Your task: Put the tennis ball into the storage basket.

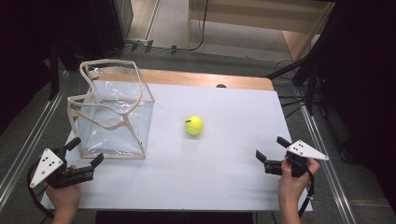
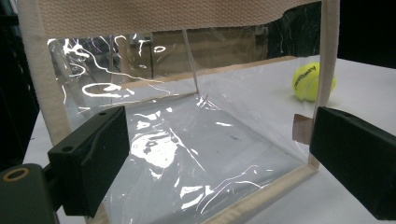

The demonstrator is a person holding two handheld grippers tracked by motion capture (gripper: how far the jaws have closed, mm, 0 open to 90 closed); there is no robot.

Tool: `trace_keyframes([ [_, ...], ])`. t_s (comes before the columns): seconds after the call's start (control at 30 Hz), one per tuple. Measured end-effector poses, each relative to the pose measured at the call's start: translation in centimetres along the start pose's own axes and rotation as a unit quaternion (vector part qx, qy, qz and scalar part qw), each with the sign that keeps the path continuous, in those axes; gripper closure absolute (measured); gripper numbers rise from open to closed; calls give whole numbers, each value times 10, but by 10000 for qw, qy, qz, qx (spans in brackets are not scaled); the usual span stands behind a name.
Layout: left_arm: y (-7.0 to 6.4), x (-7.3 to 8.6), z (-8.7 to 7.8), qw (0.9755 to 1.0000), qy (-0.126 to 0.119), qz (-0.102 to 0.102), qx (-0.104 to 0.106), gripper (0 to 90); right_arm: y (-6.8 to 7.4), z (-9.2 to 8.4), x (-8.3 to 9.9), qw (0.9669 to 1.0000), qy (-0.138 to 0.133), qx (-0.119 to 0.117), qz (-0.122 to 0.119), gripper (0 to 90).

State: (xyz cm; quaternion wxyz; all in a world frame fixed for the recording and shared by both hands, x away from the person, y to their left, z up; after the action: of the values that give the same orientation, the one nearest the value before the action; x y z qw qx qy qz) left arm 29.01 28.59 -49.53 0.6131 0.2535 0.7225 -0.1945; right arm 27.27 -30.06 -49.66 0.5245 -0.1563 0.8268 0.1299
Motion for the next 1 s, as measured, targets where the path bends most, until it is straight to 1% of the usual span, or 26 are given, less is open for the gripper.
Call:
trace_keyframes([
  [0.03,0,0,0,10000,6,6,-5,54,1,2,-2,10000,7,-36,22,0],
  [0.07,0,0,0,10000,2,7,-3,54,3,6,-6,9999,27,-97,-16,0],
  [0.2,0,0,0,10000,7,10,-5,54,7,11,-10,9998,114,-171,-22,0],
  [0.33,0,0,0,10000,17,15,-6,54,11,19,-14,9995,200,-240,-108,0],
  [0.53,0,0,0,10000,9,14,-3,54,16,27,-20,9986,353,-348,-157,0],
  [0.57,0,0,0,10000,10,15,-6,53,16,28,-22,9985,336,-359,-220,0],
  [0.63,0,0,0,10000,8,20,-3,53,17,30,-24,9983,375,-385,-210,0],
  [0.7,0,0,0,10000,7,19,-2,54,18,32,-26,9980,391,-424,-274,0],
  [0.77,-1,0,0,10000,5,19,-2,53,21,34,-28,9977,423,-462,-255,0],
  [1.0,-1,0,0,10000,-1,26,-4,53,26,43,-33,9964,514,-576,-348,0],
])
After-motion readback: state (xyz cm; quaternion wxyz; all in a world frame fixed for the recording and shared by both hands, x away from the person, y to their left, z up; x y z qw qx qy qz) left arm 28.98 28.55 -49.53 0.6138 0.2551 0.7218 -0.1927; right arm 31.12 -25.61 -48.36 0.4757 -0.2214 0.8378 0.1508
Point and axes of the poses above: each handheld gripper's, and its own axes: z roughly forward along the jaws, x roughly out of its underside, y roughly to its left, the point moved 6 cm from there along z, roughly forward along the jaws, and after that the axes turned 3 degrees about x, right-handed, at the moved point
